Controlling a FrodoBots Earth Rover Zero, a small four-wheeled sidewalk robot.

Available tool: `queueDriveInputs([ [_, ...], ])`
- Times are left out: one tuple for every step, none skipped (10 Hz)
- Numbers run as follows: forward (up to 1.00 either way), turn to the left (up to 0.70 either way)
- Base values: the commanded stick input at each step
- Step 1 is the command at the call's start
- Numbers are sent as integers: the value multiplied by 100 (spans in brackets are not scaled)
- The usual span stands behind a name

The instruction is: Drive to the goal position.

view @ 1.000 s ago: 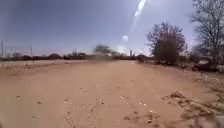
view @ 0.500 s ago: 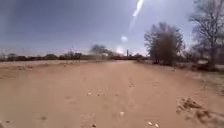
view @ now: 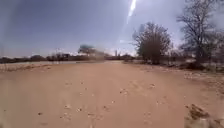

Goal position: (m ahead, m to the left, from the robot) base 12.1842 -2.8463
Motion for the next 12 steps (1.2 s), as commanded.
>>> queueDriveInputs([
  [100,0],
  [100,0],
  [100,0],
  [100,0],
  [100,0],
  [100,0],
  [100,0],
  [100,0],
  [100,0],
  [100,0],
  [100,0],
  [100,0],
])
